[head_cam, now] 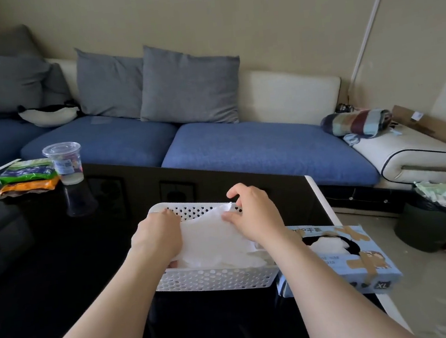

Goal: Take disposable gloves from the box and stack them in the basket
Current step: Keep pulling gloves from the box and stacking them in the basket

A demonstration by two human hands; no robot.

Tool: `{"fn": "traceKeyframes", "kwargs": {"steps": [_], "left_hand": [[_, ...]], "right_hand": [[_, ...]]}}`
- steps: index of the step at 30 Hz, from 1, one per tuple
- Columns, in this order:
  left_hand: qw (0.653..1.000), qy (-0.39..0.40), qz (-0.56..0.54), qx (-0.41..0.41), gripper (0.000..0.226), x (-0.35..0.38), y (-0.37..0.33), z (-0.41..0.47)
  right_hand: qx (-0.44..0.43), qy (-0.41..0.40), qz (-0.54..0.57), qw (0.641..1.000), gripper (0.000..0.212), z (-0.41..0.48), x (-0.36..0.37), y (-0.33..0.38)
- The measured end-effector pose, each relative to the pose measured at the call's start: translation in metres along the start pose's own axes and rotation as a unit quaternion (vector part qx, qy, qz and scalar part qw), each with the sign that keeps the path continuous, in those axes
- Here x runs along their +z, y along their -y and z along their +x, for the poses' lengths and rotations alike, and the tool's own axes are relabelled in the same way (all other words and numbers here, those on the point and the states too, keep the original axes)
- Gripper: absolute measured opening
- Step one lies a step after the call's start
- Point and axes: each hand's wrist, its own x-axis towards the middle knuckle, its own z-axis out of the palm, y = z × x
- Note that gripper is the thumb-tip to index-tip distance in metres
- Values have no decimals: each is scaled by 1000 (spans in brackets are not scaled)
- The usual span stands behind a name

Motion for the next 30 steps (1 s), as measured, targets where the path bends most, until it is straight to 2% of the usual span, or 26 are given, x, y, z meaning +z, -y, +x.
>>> {"fn": "traceKeyframes", "kwargs": {"steps": [4,8,11,13,15,18,21,24,27,28,30], "left_hand": [[998,-51,26,-7,20,-5,-4,-3],[989,-106,103,-3,23,-18,-16,-16],[982,-142,95,82,29,-21,-24,-20],[977,-100,49,183,25,-15,-27,-19],[971,4,16,238,30,-5,-29,-20],[967,131,33,216,53,7,-33,-22],[969,164,34,184,74,13,-33,-17],[967,184,45,169,84,17,-34,-13],[967,186,52,163,87,17,-37,-14],[971,170,49,162,86,16,-37,-15],[982,90,23,166,78,12,-42,-17]], "right_hand": [[-23,17,-60,998,40,2,-10,3],[-27,172,-50,983,67,-7,-36,14],[-9,247,-62,967,72,-19,-53,21],[-4,277,-87,957,66,-25,-62,22],[1,297,-114,948,58,-29,-66,20],[26,289,-107,951,51,-33,-68,14],[28,266,-105,958,50,-35,-65,11],[21,279,-107,954,51,-37,-60,9],[13,275,-81,958,52,-39,-60,5],[8,264,-63,962,50,-39,-63,3],[-3,224,-27,974,42,-40,-70,-3]]}}
